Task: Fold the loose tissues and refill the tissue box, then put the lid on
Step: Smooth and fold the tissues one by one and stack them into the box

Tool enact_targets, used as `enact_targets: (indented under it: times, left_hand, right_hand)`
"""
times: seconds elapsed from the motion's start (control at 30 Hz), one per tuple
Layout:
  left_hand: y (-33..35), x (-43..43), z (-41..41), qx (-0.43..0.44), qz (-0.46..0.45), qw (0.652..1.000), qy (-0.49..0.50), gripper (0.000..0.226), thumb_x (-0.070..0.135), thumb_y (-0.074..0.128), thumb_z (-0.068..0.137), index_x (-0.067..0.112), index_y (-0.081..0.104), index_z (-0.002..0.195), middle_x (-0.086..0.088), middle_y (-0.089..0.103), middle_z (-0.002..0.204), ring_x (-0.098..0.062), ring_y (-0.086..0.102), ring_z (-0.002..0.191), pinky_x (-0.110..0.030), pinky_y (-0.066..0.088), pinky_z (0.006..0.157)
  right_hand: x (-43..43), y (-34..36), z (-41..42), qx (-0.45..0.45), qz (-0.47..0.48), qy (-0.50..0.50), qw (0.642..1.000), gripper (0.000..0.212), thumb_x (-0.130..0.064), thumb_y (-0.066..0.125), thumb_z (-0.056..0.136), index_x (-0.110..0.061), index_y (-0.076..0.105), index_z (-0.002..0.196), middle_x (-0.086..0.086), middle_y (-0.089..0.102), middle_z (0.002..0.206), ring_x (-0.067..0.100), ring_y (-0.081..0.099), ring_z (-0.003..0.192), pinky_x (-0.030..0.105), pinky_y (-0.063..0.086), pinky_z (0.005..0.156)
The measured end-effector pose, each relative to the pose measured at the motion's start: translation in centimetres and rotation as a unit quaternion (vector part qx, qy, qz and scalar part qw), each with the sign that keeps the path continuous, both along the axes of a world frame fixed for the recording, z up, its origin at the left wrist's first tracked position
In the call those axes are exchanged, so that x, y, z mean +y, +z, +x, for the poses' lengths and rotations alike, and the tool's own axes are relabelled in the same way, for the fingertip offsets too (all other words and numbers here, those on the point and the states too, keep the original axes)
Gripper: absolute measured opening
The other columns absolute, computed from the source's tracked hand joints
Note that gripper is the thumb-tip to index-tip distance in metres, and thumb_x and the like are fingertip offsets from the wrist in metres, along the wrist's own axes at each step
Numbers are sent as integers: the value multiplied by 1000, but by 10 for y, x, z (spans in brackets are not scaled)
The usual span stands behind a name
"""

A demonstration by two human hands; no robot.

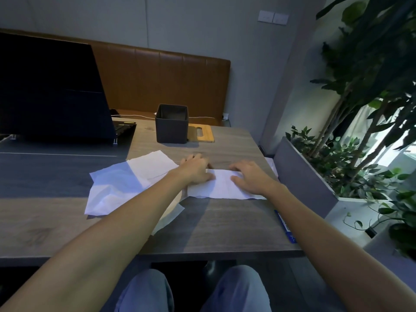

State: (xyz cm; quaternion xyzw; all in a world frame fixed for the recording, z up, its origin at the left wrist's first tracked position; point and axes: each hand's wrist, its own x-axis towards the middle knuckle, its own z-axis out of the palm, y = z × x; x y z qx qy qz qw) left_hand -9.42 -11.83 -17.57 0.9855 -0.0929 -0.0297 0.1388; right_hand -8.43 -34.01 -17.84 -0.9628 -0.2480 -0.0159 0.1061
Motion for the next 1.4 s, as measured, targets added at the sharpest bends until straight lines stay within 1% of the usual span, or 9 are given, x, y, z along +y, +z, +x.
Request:
enact_targets:
  times: [0.17,0.4,0.6,0.77,0.9,1.03,1.17,1.27,1.4]
  left_hand:
    - [5,2,12,54,-57,997,0,38,44,64,95,19,68,122,-3,67,119,-21,60,104,-36,54,90]
    - [19,10,14,31,-189,982,-7,16,39,68,94,25,71,101,2,66,104,-17,63,97,-35,58,85]
    - [31,28,17,14,-163,986,36,24,31,73,91,15,76,108,0,69,98,-16,65,89,-29,61,76]
    - [31,42,18,19,-174,981,82,19,23,72,93,9,77,104,-1,67,86,-16,64,80,-20,50,57]
    - [22,52,22,18,-168,979,117,22,22,73,92,6,77,106,-2,68,83,-16,64,77,-21,49,60]
    - [13,63,27,11,-146,979,141,22,23,73,91,7,78,106,0,70,79,-16,66,75,-28,56,70]
    - [8,61,24,-67,-65,987,131,27,21,69,95,12,72,120,-4,71,110,-21,66,93,-31,56,81]
    - [5,45,16,-152,-12,987,56,33,34,59,98,22,64,128,-3,60,129,-25,55,112,-36,49,90]
    - [-13,12,0,-136,2,989,-51,41,44,45,102,22,59,133,-5,58,137,-27,52,123,-43,41,102]
  right_hand:
    - [6,-3,14,6,1,-36,999,30,-37,51,96,-27,67,120,-2,66,119,24,57,113,47,43,102]
    - [16,8,21,33,130,5,991,10,-21,56,98,-17,66,95,-1,64,91,13,56,82,27,43,71]
    - [12,16,27,41,147,2,988,11,-20,51,102,-19,61,98,-3,59,86,8,51,75,24,37,65]
    - [5,16,31,51,127,-14,990,13,-23,54,103,-17,65,105,-6,61,88,10,54,81,20,38,65]
    - [-4,8,41,40,90,-31,995,16,-21,56,101,-14,70,99,-3,64,89,8,55,78,17,36,64]
    - [-13,4,49,37,100,-71,992,15,-16,55,101,-20,66,92,0,66,94,18,59,89,25,40,75]
    - [-12,5,51,13,78,-101,992,15,-18,52,101,-18,66,106,5,68,110,21,60,97,31,45,82]
    - [4,4,44,-42,26,-81,995,28,-26,51,99,-17,62,123,6,62,127,28,54,117,43,44,102]
    - [37,-8,22,-35,38,-7,999,38,-32,47,100,-11,60,130,11,60,131,33,52,123,46,39,105]
